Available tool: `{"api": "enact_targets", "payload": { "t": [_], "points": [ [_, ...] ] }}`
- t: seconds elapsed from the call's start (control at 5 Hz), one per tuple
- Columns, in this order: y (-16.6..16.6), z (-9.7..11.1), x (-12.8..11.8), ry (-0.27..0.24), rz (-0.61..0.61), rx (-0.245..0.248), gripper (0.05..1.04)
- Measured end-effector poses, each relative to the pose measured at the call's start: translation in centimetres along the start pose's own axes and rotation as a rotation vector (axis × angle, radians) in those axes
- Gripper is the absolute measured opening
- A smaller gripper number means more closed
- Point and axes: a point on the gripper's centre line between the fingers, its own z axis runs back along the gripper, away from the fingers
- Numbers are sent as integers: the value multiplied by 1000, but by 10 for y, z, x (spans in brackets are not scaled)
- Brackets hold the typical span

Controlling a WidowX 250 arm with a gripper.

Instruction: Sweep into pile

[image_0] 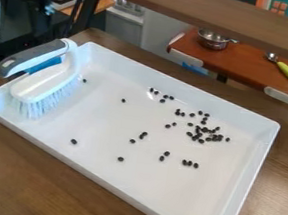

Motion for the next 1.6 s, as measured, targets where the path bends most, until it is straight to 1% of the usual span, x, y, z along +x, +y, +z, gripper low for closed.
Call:
{"api": "enact_targets", "payload": {
  "t": [0.2, 0.4, 0.6, 0.8, 1.0, 1.2, 1.4, 1.6],
  "points": [
    [-12, -6, 6, 55, -5, 92, 1003],
    [-14, -20, 3, 122, 1, 104, 1003],
    [-11, -21, 3, 118, -30, 124, 1003],
    [-11, -28, 0, 119, -63, 130, 1003],
    [-2, -35, -8, 111, -69, 139, 1003],
    [1, -36, -7, 92, -76, 133, 1003],
    [-1, -47, -10, 113, -79, 101, 1003],
    [-2, -60, -16, 147, -69, 56, 1003]
  ]
}}
